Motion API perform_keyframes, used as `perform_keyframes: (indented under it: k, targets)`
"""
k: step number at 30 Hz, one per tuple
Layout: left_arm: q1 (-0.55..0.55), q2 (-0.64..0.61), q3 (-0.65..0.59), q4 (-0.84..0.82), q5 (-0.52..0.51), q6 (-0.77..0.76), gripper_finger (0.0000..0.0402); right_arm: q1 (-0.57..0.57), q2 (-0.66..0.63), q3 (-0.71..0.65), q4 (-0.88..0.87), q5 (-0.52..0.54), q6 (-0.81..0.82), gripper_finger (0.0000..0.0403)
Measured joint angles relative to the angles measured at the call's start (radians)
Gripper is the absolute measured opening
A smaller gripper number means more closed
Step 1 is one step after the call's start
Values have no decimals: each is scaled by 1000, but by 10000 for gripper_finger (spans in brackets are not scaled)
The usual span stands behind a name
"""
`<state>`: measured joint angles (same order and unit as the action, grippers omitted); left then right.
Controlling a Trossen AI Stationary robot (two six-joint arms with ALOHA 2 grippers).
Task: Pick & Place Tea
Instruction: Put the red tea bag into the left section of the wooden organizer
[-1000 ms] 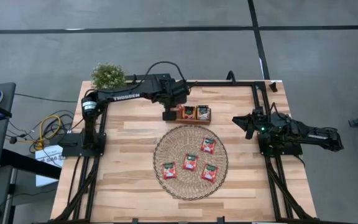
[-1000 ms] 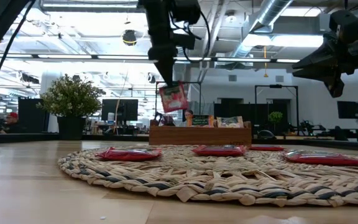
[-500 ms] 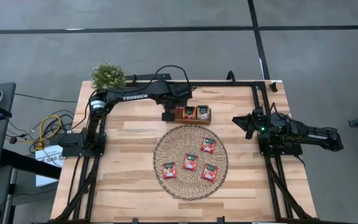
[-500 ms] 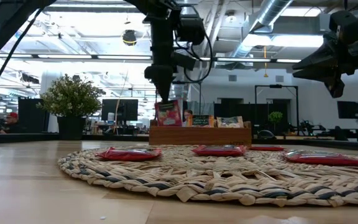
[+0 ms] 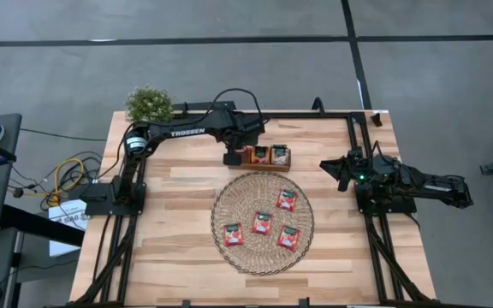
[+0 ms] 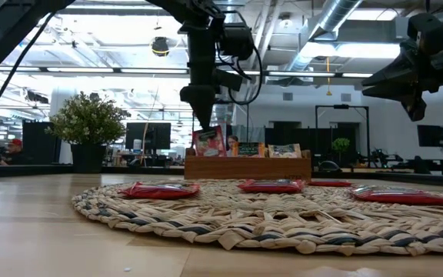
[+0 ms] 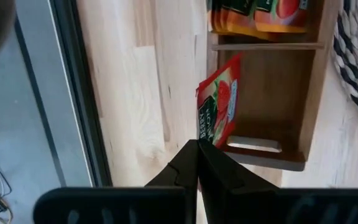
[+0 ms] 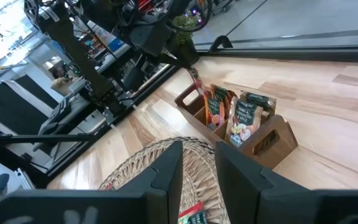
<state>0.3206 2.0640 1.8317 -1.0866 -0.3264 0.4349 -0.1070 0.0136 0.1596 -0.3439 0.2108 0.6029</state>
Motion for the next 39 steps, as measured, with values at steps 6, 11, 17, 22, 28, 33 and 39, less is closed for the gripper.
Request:
perform_keyframes:
  k: [6, 11, 17, 22, 28, 33, 39]
  targets:
    - [-9, 0, 0, 9, 28, 1, 0, 0, 0, 0, 0, 0, 0, 87]
    - [-9, 0, 0, 8, 33, 2, 0, 0, 0, 0, 0, 0, 0, 87]
    - [-9, 0, 0, 8, 62, 1, 0, 0, 0, 0, 0, 0, 0, 87]
    - [-10, 0, 0, 9, 66, -1, 0, 0, 0, 0, 0, 0, 0, 87]
    - [-9, 0, 0, 12, 69, -7, 0, 0, 0, 0, 0, 0, 0, 87]
    - [-9, 0, 0, 22, 69, -8, 0, 0, 0, 0, 0, 0, 0, 87]
    - [-9, -1, 0, 44, 69, -9, 0, 0, 0, 0, 0, 0, 0, 87]
